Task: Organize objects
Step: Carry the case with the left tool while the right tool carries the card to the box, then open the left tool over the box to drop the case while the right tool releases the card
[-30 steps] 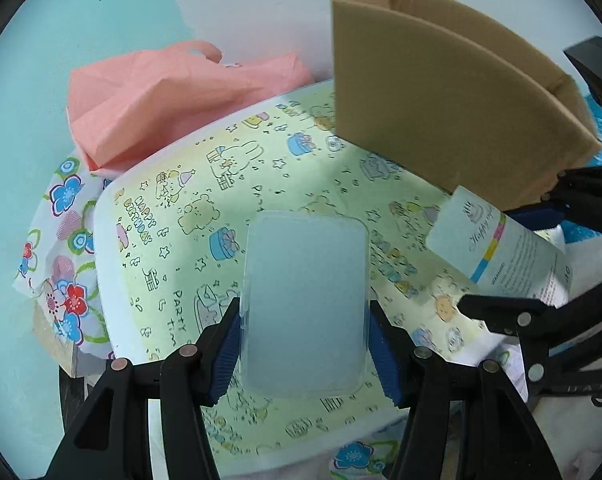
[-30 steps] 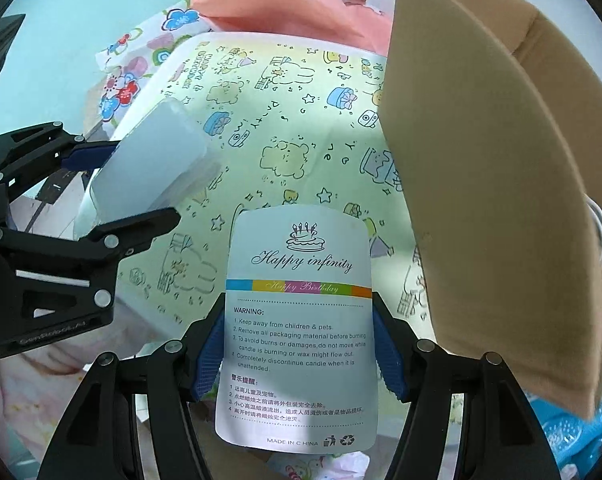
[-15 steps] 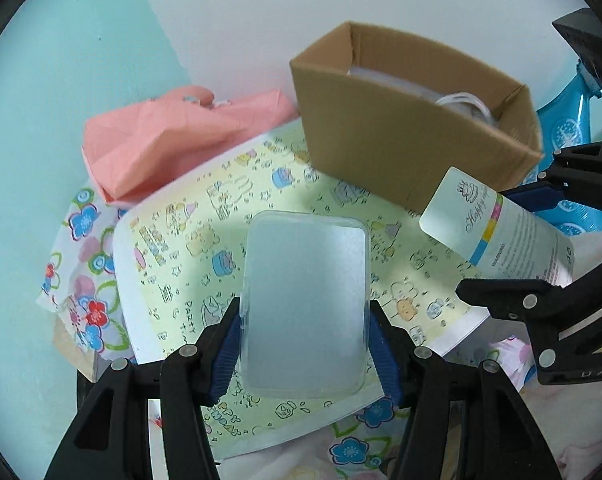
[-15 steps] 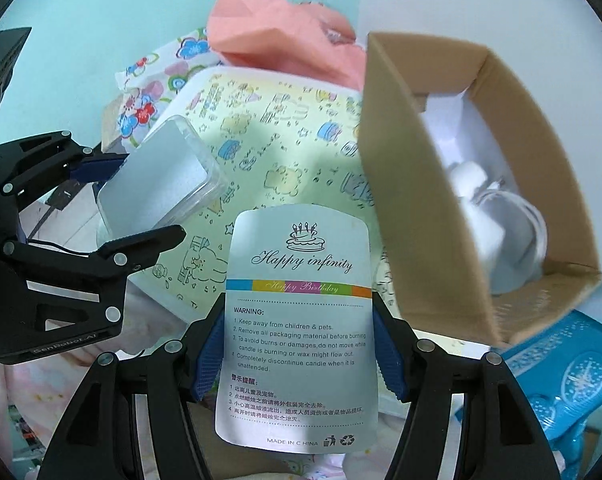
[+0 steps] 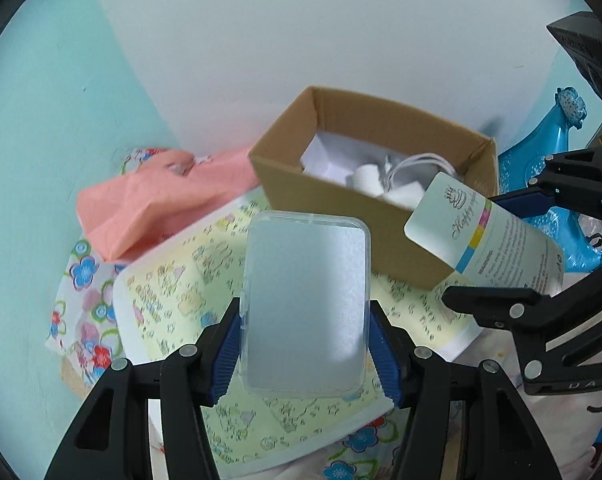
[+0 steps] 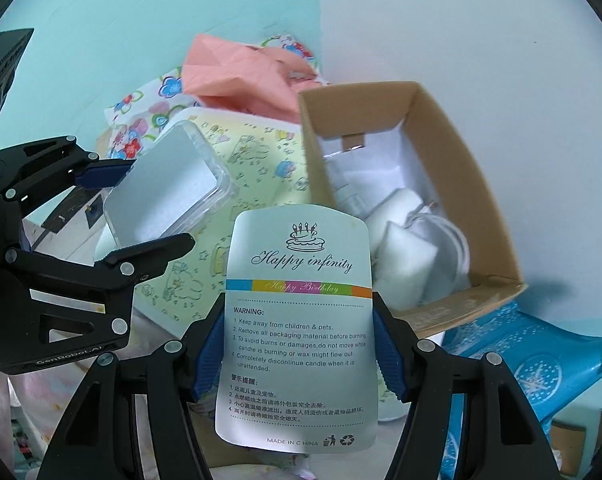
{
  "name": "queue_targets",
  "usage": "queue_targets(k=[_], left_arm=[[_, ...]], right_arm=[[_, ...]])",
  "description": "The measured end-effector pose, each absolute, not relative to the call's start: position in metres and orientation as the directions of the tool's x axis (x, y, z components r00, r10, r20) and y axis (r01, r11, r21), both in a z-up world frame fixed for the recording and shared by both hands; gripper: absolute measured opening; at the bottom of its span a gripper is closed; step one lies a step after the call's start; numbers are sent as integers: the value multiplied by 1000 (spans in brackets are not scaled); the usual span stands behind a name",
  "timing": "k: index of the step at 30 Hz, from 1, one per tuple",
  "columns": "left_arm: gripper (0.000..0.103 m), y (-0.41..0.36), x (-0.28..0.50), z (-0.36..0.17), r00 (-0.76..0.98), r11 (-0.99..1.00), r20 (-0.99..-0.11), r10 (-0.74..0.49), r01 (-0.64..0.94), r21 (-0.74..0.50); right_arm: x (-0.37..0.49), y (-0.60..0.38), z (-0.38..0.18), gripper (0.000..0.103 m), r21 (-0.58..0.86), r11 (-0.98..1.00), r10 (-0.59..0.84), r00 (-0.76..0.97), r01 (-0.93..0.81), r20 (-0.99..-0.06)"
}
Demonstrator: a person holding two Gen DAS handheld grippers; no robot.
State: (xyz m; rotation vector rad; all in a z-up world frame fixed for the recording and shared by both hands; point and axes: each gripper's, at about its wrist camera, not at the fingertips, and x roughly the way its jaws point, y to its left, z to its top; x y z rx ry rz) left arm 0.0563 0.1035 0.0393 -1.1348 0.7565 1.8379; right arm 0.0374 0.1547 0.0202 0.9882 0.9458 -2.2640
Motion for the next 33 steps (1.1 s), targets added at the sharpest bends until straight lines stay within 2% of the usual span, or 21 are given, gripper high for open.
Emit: queue_targets(k=[14, 31, 33], left_arm=[[60, 184, 33, 44, -235, -423, -894, 383, -904, 56], [60, 235, 6, 15, -204, -414, -902, 381, -910, 31], [61, 237, 4, 14, -187, -418, -906, 380, -908, 12]], right_arm=[[-24, 181, 57, 68, -396, -692, -130, -643, 604, -755], [-75, 187, 55, 68, -369, -712, -119, -621, 597, -775], [-76, 187, 54, 68, -398, -709, -101, -643, 582, -759]])
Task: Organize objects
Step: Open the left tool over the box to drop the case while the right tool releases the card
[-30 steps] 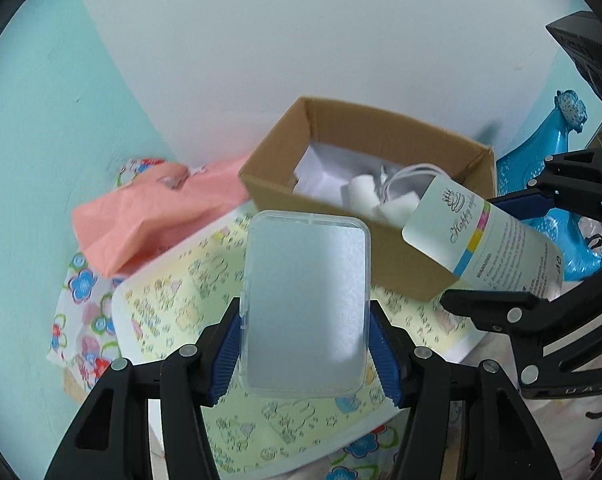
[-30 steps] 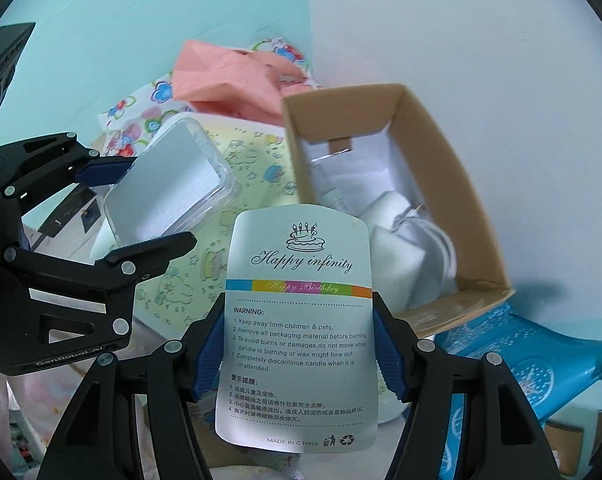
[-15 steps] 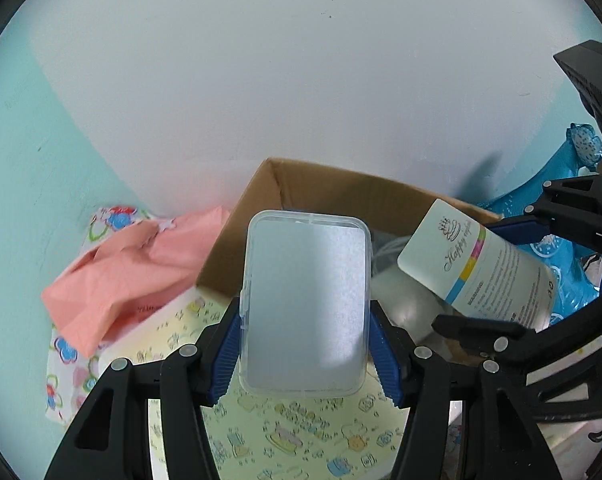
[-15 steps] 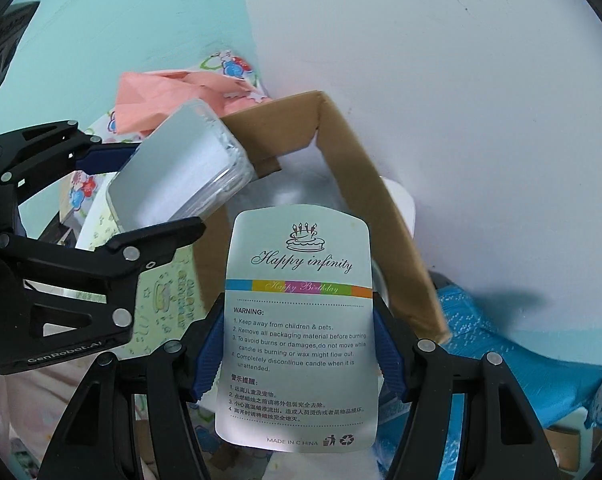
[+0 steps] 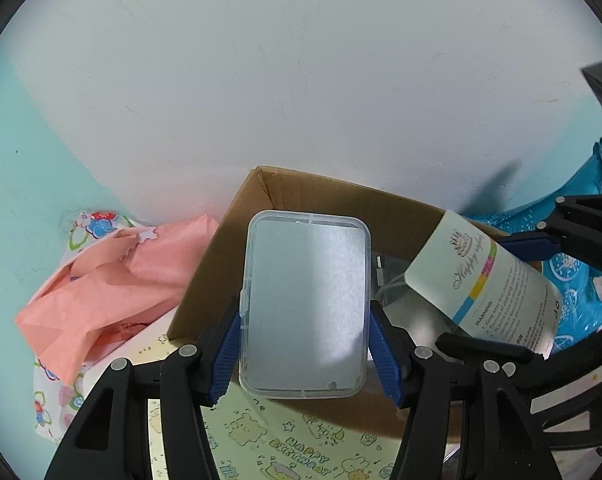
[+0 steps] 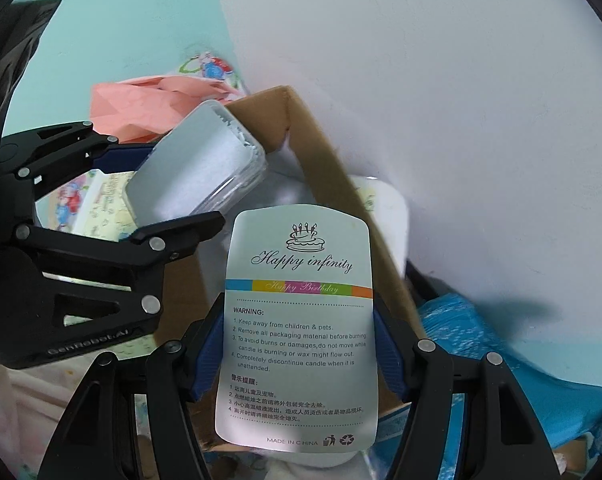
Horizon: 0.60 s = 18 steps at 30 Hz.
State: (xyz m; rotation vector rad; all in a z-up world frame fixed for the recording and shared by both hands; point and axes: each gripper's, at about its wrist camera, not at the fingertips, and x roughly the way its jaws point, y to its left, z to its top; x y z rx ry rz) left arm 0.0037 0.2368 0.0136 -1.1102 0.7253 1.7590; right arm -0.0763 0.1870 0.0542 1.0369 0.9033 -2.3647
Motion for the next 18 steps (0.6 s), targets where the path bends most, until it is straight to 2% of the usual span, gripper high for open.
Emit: queue_targets(k=[2, 5, 7, 9, 11, 18], left_arm=[[62, 241, 0, 10, -155, -406, -913, 378, -914, -13], [72, 241, -2, 7, -157, -414, -917, 366, -910, -9], [86, 238, -5, 7, -177, -443, -918, 355, -897, 1], [93, 233, -7, 10, -173, -466, -915, 364, -885, -19], [95, 227, -10, 13, -166, -484, -912, 375, -874, -40], [100, 203, -9, 21, -238, -527, -905, 352, -849, 18]], right_arm=[[-76, 188, 54, 68, -411, -703, -97, -651, 581, -753], [-78, 189, 54, 68, -405, -702, -105, -647, 586, -755], [-81, 189, 53, 68, -394, -706, -107, -638, 588, -762], [-81, 192, 52, 68, -391, -709, -104, -635, 587, -765], [-82, 192, 53, 68, -387, -712, -104, -633, 586, -767], [-87, 190, 55, 69, -359, -738, -121, -636, 571, -762]])
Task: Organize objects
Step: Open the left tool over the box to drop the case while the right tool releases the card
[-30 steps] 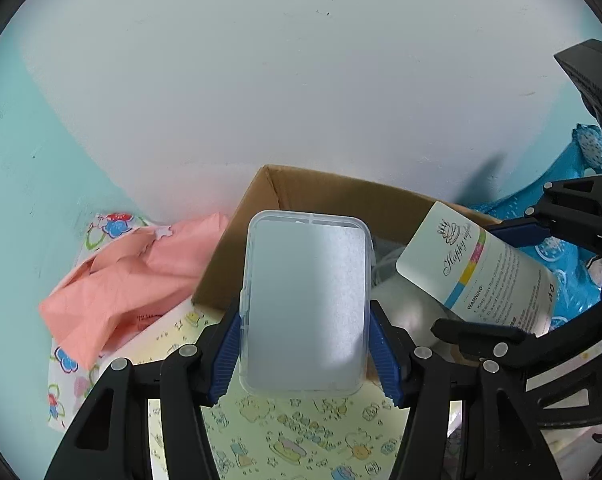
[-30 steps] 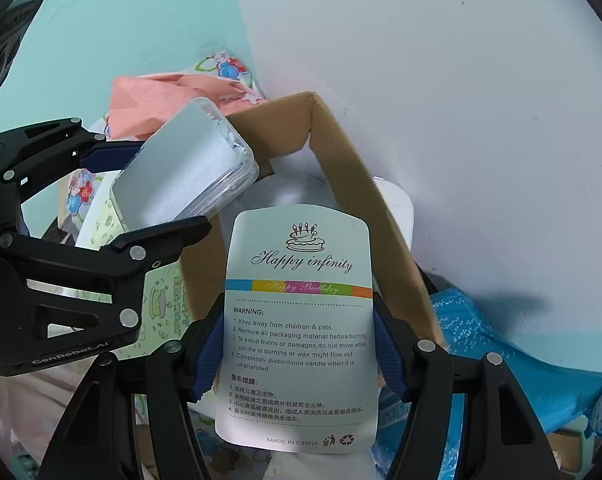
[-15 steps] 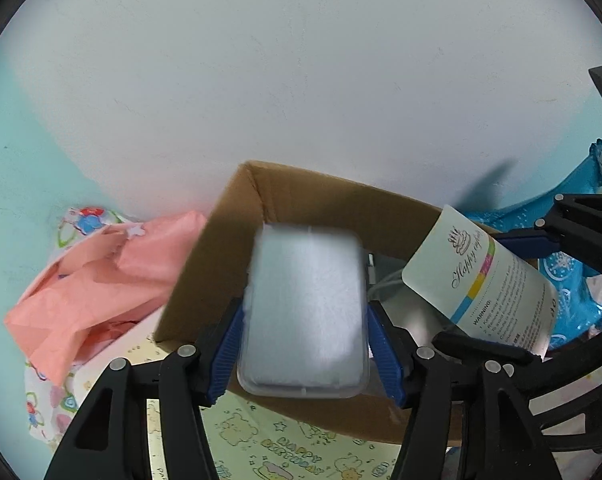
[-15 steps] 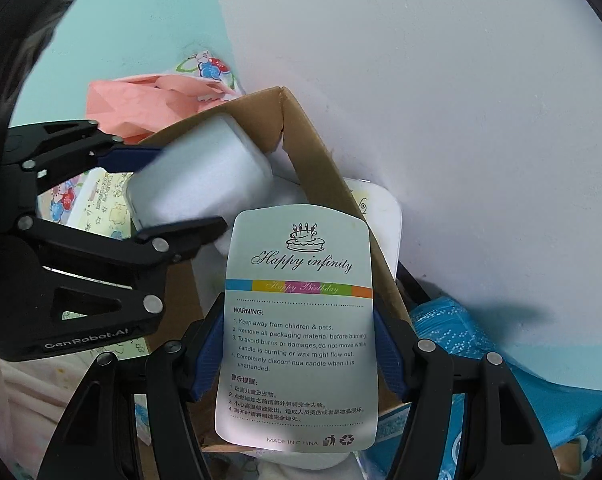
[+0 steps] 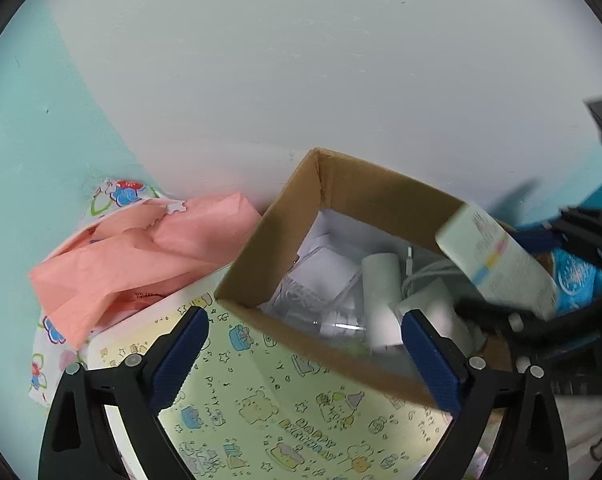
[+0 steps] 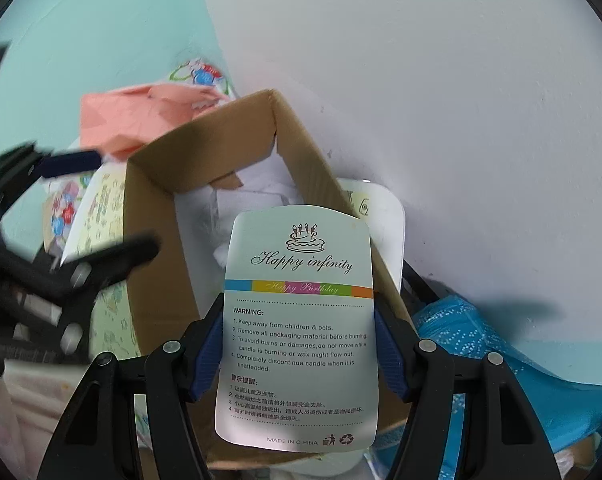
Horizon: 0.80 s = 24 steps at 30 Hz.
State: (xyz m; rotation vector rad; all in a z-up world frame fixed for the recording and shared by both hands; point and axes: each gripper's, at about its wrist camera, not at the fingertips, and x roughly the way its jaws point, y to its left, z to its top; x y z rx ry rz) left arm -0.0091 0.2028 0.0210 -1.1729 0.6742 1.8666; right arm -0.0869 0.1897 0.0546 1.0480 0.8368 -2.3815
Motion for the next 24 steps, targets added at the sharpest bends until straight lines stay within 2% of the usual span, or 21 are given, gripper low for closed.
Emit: queue_targets(k=[4, 15, 24], left_arm=[[103, 200, 1, 22, -277, -495, -900, 337, -865, 81], [103, 201, 2, 12, -256, -500, -912, 320, -864, 67], [103, 198, 4, 12, -256, -531, -917, 306, -845, 59]], right_arm=[[-92, 190, 56, 69, -302, -769, -154, -623, 563, -767], [-94, 173, 49, 75, -355, -764, -86, -630, 539, -772], [-83, 185, 52, 79, -346, -790, -64, -629, 506, -775]])
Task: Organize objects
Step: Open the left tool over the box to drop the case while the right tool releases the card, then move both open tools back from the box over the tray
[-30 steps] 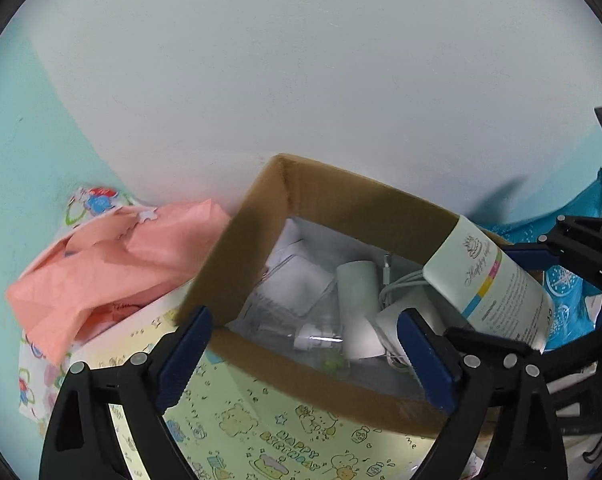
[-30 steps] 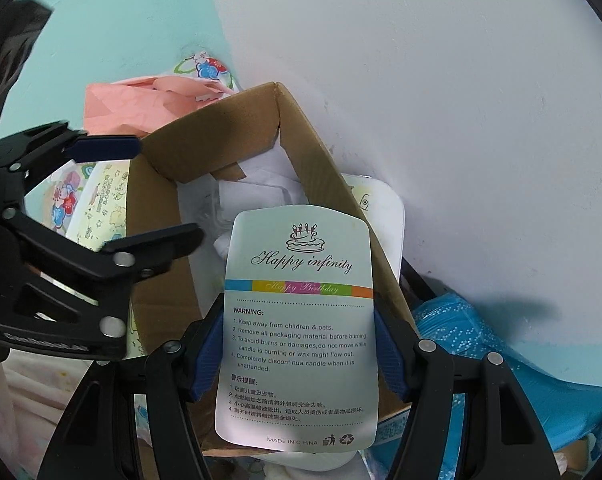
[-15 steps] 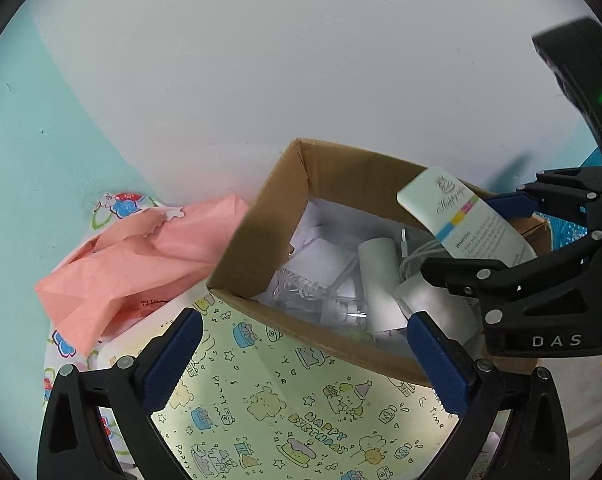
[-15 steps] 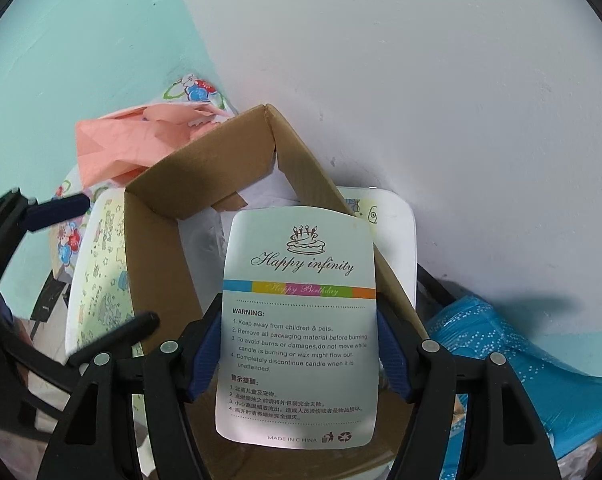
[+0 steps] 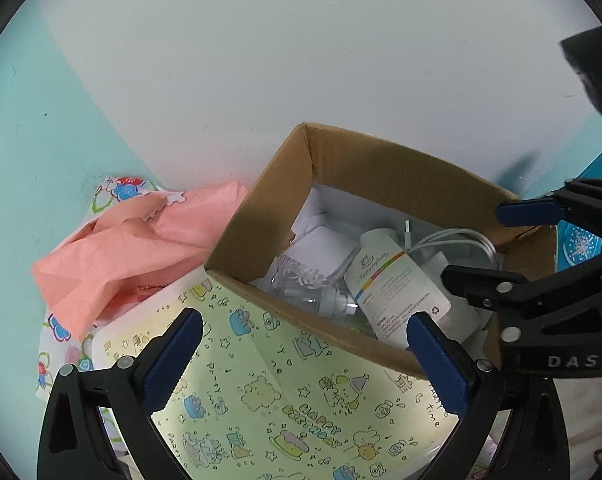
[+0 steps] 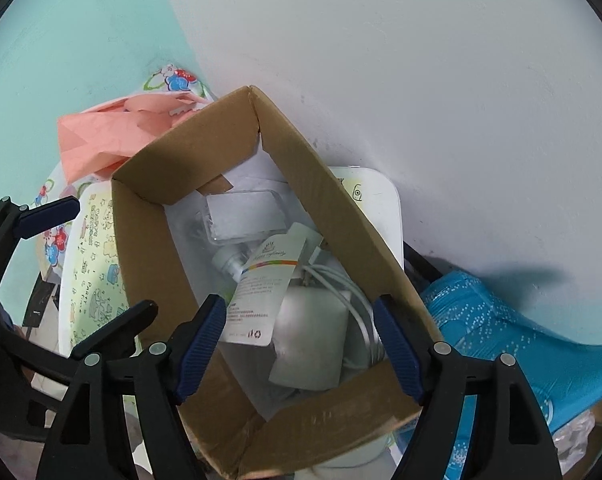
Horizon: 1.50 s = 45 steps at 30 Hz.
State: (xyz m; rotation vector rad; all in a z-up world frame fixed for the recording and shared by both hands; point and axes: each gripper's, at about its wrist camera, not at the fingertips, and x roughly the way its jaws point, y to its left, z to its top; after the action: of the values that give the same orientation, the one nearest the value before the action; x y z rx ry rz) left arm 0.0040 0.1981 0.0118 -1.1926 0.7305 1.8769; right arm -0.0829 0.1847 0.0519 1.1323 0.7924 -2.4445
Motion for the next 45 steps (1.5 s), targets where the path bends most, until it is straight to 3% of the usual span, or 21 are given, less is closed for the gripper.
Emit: queue_targets(k=[30, 45], left_arm=[[103, 57, 21, 53, -311, -820, -918, 245, -571, -25], [103, 31, 20, 76, -305, -876, -928, 214, -480, -44]], right_arm=[[34, 149, 49, 82, -378, -712, -159, -661, 591, -734], [57, 137, 54, 83, -382, -709, -163, -665, 592, -729]])
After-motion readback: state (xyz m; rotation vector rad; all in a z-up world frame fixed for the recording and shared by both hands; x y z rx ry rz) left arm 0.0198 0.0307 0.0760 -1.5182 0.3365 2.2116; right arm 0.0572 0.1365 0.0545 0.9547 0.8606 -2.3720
